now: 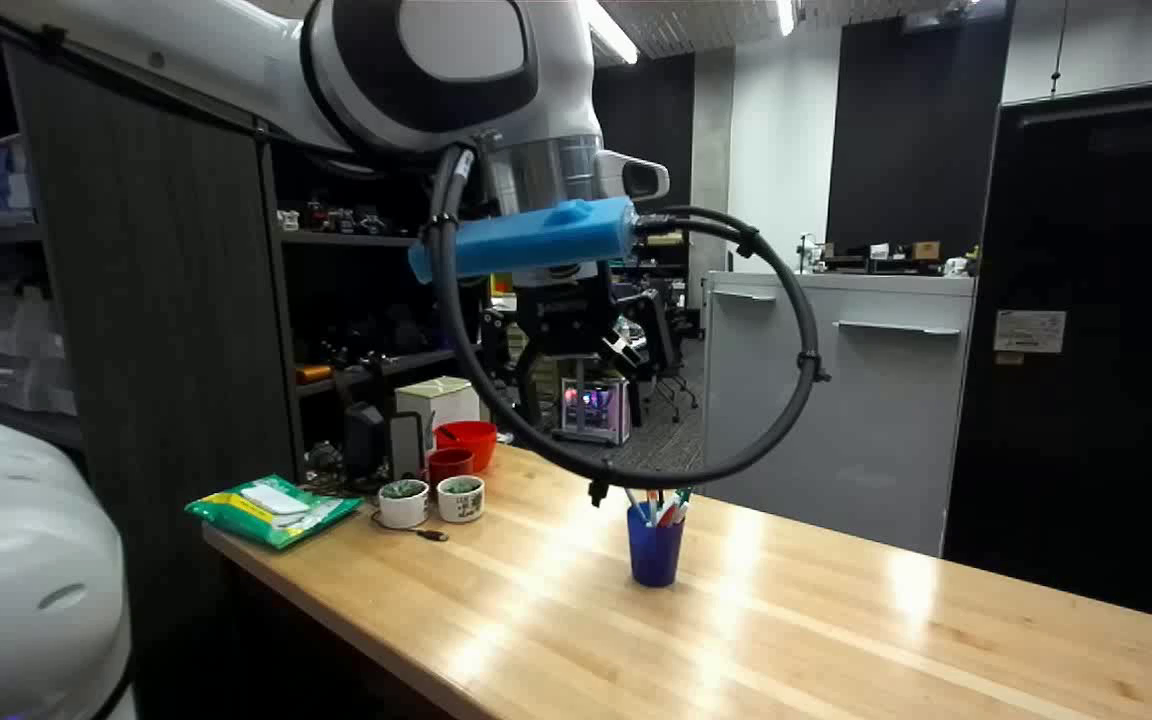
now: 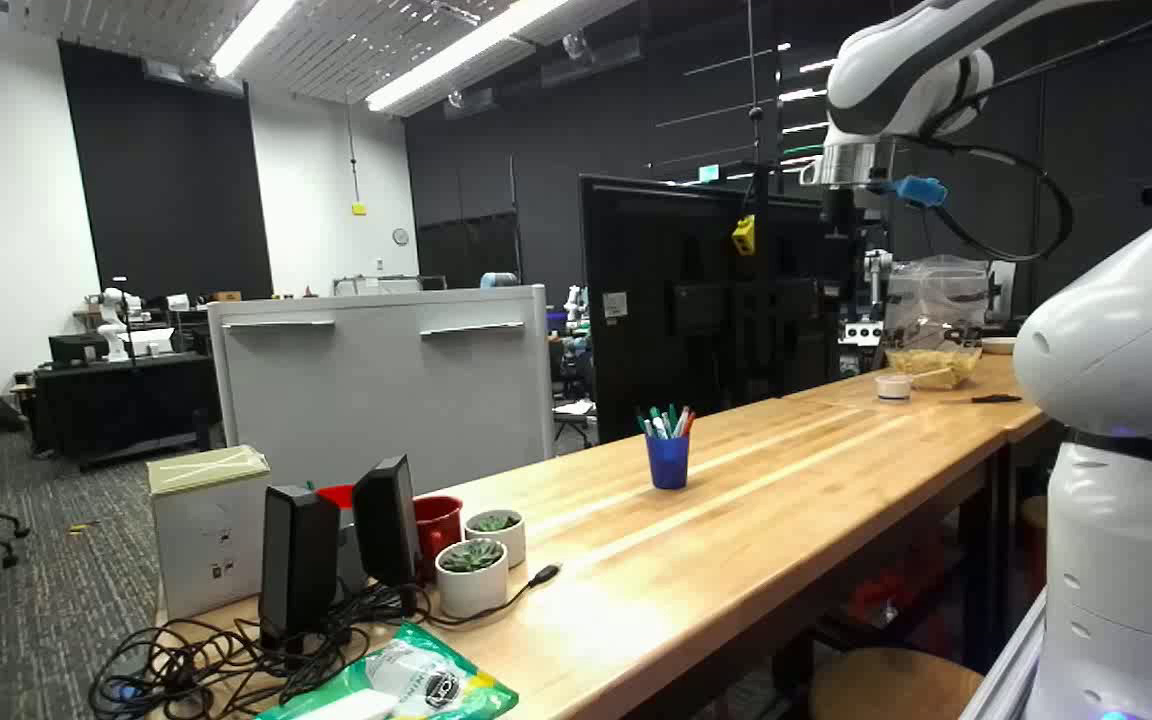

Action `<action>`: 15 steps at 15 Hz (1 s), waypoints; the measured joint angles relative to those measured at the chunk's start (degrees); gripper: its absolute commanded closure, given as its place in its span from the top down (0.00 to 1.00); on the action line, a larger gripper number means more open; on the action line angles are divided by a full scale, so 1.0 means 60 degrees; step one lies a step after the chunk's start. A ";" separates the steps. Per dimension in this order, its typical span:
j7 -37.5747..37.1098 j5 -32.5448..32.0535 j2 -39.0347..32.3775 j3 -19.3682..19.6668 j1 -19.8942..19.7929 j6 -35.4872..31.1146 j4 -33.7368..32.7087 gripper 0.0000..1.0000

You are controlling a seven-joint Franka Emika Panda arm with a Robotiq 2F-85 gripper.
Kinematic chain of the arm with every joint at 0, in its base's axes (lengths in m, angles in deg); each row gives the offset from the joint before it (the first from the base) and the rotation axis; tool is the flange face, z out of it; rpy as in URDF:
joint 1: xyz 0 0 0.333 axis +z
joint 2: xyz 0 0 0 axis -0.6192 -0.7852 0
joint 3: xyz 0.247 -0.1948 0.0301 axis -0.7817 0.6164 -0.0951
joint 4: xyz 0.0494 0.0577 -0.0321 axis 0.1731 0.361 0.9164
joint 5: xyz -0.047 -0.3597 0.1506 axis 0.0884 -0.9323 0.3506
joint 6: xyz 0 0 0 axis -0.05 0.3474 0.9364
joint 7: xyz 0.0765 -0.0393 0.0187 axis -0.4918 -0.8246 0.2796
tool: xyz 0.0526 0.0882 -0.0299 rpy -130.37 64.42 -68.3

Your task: Pick up the blue cup and move it to the left

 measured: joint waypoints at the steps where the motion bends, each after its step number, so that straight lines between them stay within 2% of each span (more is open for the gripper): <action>1: 0.0000 0.0000 0.0000 0.0000 0.0000 0.0000 0.0000 1.00; 11: 0.0019 0.0123 -0.0031 0.0061 0.0023 -0.0084 0.0046 1.00; 15: 0.0434 0.0944 -0.0088 0.0669 0.0370 -0.1134 0.0641 1.00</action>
